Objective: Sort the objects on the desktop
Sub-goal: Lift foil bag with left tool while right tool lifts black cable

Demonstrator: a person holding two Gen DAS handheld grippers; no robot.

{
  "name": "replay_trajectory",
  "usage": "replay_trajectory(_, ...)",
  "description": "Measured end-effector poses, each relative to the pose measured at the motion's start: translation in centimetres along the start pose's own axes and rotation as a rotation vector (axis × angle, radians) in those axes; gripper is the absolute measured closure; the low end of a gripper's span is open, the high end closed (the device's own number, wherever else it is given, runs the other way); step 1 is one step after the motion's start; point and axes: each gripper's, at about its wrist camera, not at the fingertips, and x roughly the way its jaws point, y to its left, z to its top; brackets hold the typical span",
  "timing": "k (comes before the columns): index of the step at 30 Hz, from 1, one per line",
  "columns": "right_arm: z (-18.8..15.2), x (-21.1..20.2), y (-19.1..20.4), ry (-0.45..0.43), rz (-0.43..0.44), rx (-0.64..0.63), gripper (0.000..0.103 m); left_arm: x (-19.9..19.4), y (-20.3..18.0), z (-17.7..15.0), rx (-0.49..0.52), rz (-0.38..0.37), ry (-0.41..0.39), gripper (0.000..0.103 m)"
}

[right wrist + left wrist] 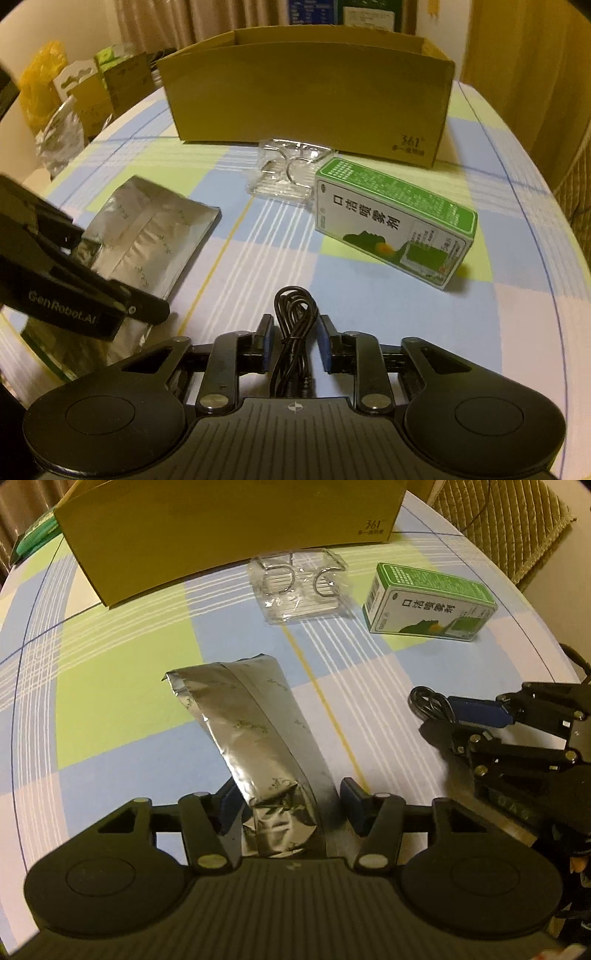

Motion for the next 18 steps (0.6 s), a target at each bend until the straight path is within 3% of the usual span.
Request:
replay_trajectory(3, -0.29, -0.01, 0.59, -0.006, -0.021, -0.05, 0.075, -0.05, 0.18, -0.22, -0.01, -0.007, -0.002, 0.053)
replay_trajectory(15, -0.79, -0.2, 0.66, -0.014, -0.035, -0.031, 0.076, 0.27, -0.38, -0.16, 0.006, 0.011, 0.001, 0.05)
replay_trajectory(17, -0.86, -0.21, 0.7, -0.018, -0.036, -0.03, 0.078, 0.29, -0.42, -0.15, 0.007, 0.015, -0.001, 0.05)
replay_trajectory(18, -0.9, -0.24, 0.74, -0.019, -0.036, -0.032, 0.083, 0.29, -0.45, -0.16, 0.007, 0.018, -0.002, 0.051)
